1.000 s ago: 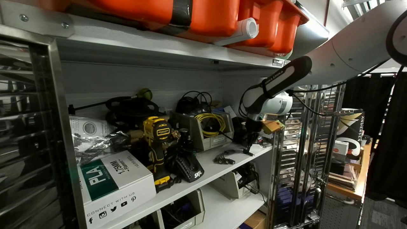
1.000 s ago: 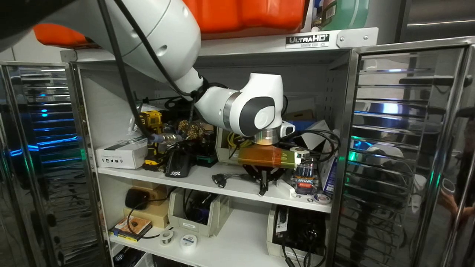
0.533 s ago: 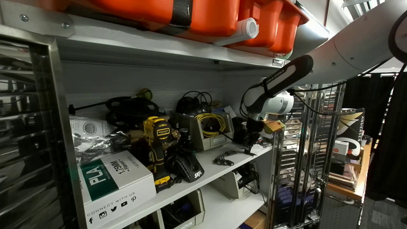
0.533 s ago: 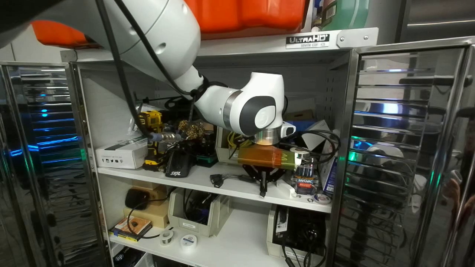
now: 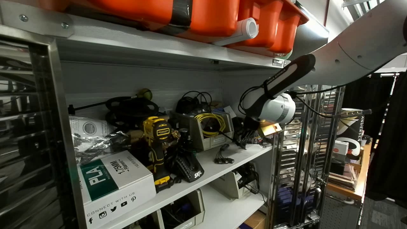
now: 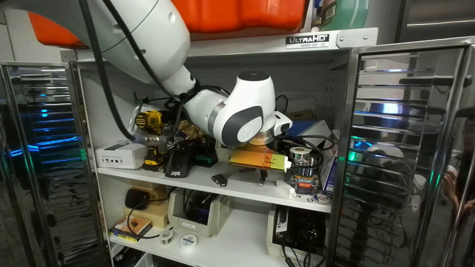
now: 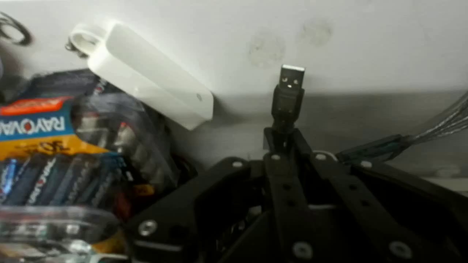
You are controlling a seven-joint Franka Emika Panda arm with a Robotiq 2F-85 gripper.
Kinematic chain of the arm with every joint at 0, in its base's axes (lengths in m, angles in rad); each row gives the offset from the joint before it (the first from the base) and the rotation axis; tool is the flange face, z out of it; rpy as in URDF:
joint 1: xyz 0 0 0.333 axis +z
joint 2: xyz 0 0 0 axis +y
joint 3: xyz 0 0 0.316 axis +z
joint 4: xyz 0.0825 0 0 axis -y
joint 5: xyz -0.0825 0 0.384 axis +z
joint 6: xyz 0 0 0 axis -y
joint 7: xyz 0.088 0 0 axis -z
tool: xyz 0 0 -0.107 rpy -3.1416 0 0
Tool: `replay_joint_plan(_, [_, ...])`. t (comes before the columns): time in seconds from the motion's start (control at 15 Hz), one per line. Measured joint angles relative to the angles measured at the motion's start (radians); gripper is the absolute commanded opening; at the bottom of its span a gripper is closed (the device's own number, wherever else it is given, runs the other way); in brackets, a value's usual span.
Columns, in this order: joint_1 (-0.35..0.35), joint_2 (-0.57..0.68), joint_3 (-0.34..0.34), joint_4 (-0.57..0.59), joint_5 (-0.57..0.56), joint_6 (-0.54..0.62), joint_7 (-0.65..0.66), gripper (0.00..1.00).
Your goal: Place the grey cable in the box on the top shelf
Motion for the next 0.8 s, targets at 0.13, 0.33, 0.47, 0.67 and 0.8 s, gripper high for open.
replay_joint_plan(0.13, [-0.011, -0.001, 0.047, -0.041, 0.021, 0.154, -0.002, 0.09])
replay_joint_plan(0.33, [-0.037, -0.005, 0.124, -0.113, 0.055, 0.328, -0.053, 0.09])
replay_joint_plan(0.47, [-0.075, -0.013, 0.191, -0.165, 0.06, 0.404, -0.097, 0.09])
replay_joint_plan(0.67, [-0.126, -0.043, 0.263, -0.245, 0.059, 0.439, -0.143, 0.09])
replay_joint_plan(0.8, [-0.145, -0.081, 0.273, -0.314, 0.059, 0.442, -0.159, 0.09])
